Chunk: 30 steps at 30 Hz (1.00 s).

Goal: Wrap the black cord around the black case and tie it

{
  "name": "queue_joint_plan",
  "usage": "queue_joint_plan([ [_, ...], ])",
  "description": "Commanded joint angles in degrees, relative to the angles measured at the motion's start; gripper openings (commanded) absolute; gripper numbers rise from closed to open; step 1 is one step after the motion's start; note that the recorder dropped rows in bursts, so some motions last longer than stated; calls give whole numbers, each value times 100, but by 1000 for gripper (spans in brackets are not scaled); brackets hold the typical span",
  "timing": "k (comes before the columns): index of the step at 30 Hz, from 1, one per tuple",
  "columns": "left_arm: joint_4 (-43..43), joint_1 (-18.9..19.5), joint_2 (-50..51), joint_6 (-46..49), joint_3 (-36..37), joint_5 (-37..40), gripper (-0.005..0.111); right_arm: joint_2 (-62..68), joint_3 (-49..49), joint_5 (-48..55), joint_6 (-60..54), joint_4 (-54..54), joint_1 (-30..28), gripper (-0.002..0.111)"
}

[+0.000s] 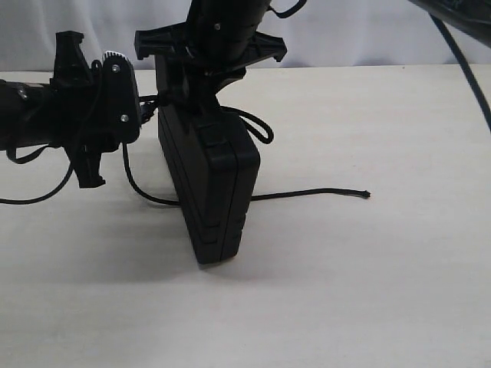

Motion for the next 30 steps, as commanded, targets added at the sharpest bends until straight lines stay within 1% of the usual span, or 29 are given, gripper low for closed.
queue_joint_plan([
  [1, 22, -61, 108, -33, 15, -223, 47, -18, 9, 87, -100, -38, 9, 4],
  [3, 48, -61, 211, -33, -4, -446, 47, -18, 9, 87, -100, -38, 9, 4],
  [6, 63, -61, 380, -58, -149, -478, 47, -18, 9, 87, -100, -38, 9, 4],
  [9, 63, -61, 583, -74, -326, -105, 47, -18, 9, 87, -100, -38, 9, 4],
  [13, -5, -61, 749, -74, -508, -133, 46, -18, 9, 87, -100, -38, 9, 4],
  [16, -19, -61, 738, -141, -550, -169, 34, -18, 9, 87, -100, -38, 9, 4],
  [18, -19, -61, 690, -304, -550, -74, 22, -18, 9, 87, -100, -38, 9, 4],
  [19, -19, -61, 632, -489, -550, 82, 12, -18, 9, 87, -100, -63, 9, 4],
  [22, -19, -61, 496, -513, -550, 434, 2, -18, 9, 87, -100, -82, 9, 4],
  [23, -19, -61, 459, -513, -550, 533, 0, -18, 9, 87, -100, -82, 9, 4],
  [27, -19, -61, 335, -502, -550, 790, 0, -18, 9, 87, -100, -82, 9, 4],
  [30, -19, -211, 335, -502, -550, 778, 0, -18, 9, 87, -100, -43, 9, 4],
])
